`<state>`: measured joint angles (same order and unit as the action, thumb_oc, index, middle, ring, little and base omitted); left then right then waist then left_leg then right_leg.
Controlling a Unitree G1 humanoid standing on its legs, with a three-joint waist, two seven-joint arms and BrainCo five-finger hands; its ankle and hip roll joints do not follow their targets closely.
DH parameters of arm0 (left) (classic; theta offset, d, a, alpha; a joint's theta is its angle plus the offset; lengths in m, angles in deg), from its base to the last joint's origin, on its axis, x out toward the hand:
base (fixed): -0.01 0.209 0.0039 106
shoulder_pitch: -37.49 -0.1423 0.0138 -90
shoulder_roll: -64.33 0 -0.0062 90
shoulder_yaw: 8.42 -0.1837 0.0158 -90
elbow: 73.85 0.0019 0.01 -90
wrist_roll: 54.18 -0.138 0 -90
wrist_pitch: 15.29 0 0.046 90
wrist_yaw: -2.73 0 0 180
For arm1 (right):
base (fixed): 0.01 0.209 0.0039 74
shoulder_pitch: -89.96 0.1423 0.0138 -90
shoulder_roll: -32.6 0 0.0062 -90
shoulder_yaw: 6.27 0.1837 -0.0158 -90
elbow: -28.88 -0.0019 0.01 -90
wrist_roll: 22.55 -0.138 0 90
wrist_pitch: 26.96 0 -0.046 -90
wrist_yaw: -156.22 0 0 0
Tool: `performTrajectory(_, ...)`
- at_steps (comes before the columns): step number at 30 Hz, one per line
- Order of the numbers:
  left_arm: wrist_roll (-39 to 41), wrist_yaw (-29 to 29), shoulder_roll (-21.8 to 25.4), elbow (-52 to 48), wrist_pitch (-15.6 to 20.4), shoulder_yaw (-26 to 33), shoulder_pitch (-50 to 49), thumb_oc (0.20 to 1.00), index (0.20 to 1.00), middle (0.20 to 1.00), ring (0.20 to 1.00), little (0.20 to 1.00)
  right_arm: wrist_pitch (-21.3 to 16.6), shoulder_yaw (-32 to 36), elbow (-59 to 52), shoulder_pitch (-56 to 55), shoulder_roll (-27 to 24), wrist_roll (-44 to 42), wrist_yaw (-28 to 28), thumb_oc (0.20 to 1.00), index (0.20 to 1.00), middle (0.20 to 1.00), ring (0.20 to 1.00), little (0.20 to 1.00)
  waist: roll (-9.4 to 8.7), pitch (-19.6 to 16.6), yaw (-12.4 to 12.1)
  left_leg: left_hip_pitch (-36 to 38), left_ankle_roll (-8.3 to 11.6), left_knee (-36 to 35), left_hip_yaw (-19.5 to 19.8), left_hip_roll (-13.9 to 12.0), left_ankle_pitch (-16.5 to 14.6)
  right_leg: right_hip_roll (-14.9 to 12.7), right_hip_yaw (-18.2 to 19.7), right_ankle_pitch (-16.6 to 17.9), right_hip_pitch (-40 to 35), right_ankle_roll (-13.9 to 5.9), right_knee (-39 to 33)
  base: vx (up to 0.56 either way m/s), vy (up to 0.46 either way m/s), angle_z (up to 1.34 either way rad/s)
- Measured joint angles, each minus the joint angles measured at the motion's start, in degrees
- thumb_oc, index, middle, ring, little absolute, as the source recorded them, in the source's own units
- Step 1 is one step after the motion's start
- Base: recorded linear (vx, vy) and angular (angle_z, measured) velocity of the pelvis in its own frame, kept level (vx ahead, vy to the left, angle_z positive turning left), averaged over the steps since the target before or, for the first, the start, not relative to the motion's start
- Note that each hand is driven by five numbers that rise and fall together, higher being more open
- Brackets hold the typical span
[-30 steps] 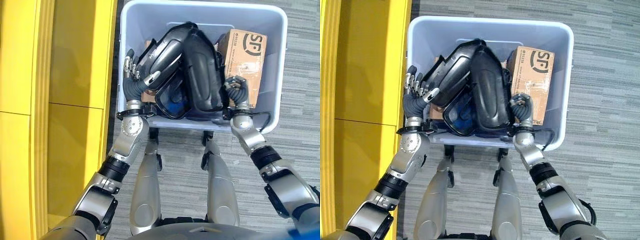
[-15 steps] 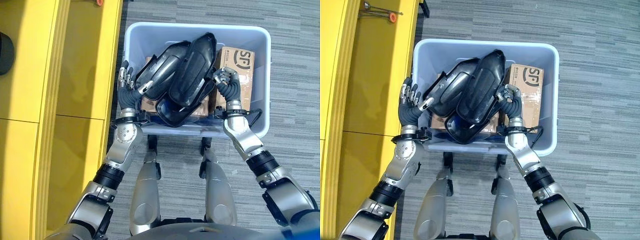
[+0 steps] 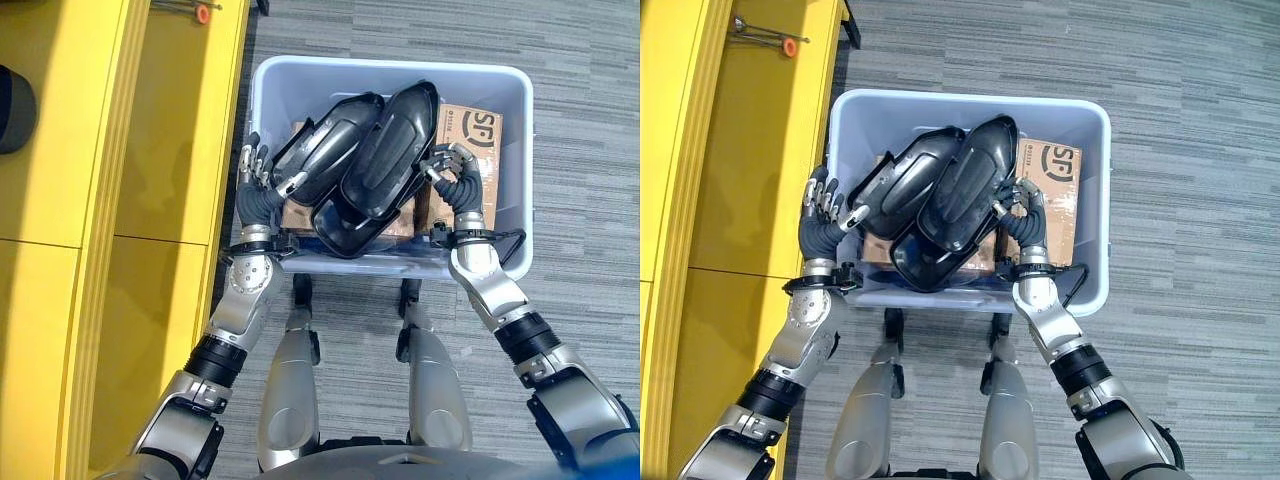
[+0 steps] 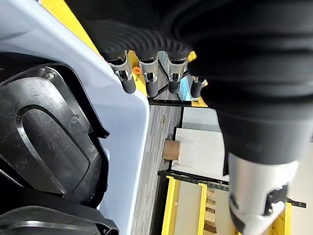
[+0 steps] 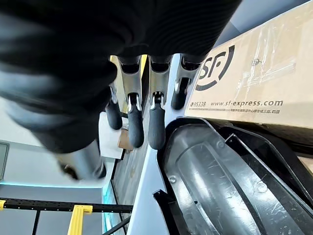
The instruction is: Move parts from the plastic box to the shelf.
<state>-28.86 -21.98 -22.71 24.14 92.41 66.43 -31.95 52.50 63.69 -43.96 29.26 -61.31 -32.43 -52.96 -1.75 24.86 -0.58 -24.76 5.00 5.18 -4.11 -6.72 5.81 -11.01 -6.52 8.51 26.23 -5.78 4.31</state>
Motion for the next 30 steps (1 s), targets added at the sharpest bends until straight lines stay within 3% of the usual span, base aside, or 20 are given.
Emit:
performTrajectory(16,0.1,0.5,0.0,0.0,-0.1,-0.7,0.1,1.0,1.0,1.0,1.0,1.0,-1.1,-1.1,6.4,0.8,6.5,-4.6,-0.1,1.0,1.0,1.0,1.0,1.0,-0.1,-1.2,-0.5,-3.0,-0.36,0.6,0.1,0.7,-0.3,-0.9,-0.4,-0.1,2.4,-0.13,-0.1,0.0,0.017,0.01)
performTrajectory(30,0.5,0.3,0.1,0.1,-0.8,-2.8,0.8,1.0,1.0,1.0,1.0,1.0,-0.6,-5.5,10.3,3.3,8.4,-5.7,0.4,1.0,1.0,1.0,1.0,1.0,0.34,-0.9,-2.2,-5.3,-0.52,1.4,0.3,1.3,-0.5,-1.5,-0.6,0.0,3.7,-0.26,-0.4,0.0,0.021,0.03)
